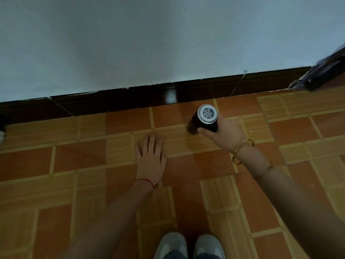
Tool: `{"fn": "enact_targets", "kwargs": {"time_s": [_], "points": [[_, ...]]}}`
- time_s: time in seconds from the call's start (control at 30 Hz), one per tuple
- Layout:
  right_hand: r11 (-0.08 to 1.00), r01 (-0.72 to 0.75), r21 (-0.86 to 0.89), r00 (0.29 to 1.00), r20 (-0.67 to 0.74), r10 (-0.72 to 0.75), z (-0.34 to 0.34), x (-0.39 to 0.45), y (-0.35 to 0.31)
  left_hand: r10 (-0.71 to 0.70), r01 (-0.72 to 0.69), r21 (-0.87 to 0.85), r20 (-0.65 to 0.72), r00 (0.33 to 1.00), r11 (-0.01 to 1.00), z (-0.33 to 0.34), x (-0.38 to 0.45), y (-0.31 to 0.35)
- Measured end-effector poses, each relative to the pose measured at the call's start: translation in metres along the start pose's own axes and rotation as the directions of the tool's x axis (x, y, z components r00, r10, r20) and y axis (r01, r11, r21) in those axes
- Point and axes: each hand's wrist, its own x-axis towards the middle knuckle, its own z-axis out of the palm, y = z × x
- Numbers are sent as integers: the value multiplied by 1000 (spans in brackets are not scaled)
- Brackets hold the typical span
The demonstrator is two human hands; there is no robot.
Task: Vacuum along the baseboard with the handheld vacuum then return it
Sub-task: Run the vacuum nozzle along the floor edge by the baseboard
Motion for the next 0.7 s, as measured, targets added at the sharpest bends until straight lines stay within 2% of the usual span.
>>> {"fn": "enact_targets", "kwargs": {"time_s": [0.17, 0.33, 0.5, 0.7], "points": [[998, 23, 61, 995, 100, -29, 1, -2, 2, -5, 5, -6, -4, 1000, 1000, -1, 0, 0], [993, -55, 101, 993, -99, 65, 4, 6, 13, -3, 3, -21, -14, 1000, 1000, 1, 0, 0], [994, -3, 110, 998, -59, 10, 9, 5, 13, -7, 7, -20, -13, 1000, 1000, 1, -1, 0], [971, -178, 157, 965, -166, 203, -1, 12, 25, -5, 5, -5, -2, 1000, 1000, 1, -1, 0]]}}
